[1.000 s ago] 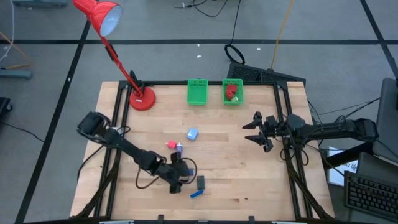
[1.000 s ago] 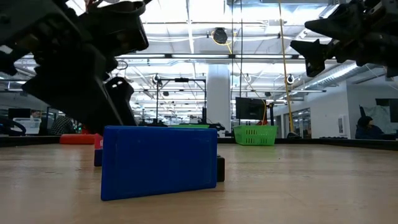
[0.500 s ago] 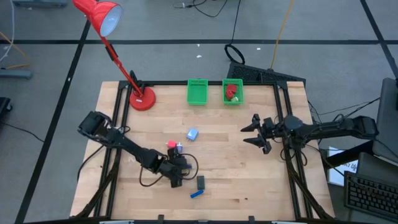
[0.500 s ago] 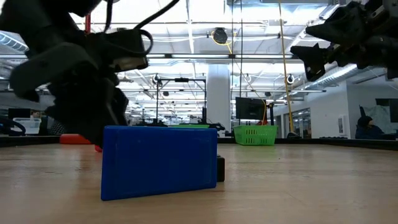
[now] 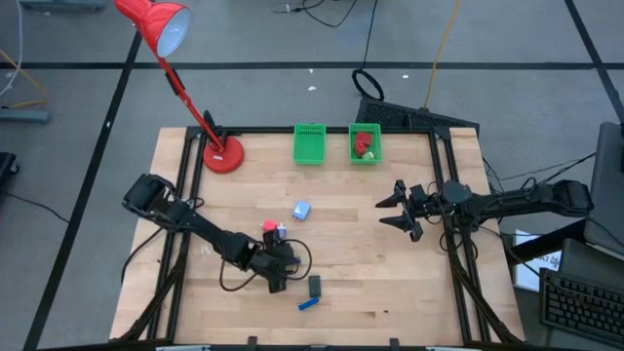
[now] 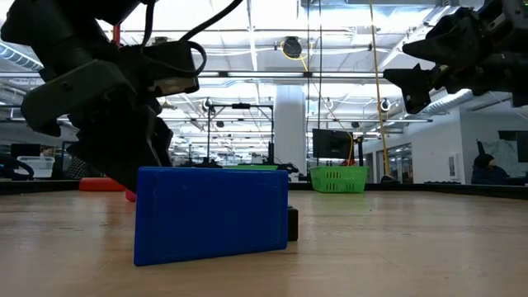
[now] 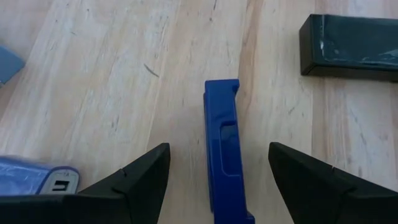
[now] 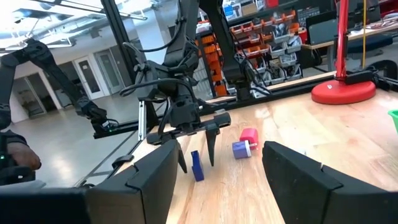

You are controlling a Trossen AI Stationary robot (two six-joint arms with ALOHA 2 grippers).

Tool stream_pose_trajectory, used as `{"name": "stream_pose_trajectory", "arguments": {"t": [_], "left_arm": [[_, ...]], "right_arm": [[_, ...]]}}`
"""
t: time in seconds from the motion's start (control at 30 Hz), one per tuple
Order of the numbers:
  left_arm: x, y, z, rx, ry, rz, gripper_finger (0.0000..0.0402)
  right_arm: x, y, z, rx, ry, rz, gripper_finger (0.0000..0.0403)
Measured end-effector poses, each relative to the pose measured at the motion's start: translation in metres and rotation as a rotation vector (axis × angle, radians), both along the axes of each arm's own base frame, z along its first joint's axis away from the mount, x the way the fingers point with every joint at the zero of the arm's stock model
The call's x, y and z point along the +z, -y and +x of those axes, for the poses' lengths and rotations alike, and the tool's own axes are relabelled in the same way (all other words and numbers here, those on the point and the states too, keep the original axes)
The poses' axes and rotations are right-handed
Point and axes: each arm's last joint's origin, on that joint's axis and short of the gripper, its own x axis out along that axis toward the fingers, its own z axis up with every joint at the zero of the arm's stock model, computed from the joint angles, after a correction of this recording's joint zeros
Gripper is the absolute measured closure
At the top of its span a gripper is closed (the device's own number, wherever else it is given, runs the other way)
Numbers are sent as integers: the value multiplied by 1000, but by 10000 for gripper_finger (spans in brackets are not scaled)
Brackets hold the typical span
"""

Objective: Pick & Place Office items
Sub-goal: Put the top blue digital timer into left green basket

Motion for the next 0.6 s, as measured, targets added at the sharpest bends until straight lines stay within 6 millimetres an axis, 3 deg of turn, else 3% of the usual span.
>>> {"name": "stream_pose_trajectory", "arguments": {"t": [0.17,0.43,0.6], "left_arm": [[0,0,0,-4,-3,-7,150],[0,2,1,-20,-10,-65,246],[1,2,1,-19,-1,-70,285]], "right_arm": [[1,0,0,0,6,-2,179],[0,0,0,0,2,-3,179],[0,0,0,0,2,-3,179]]}}
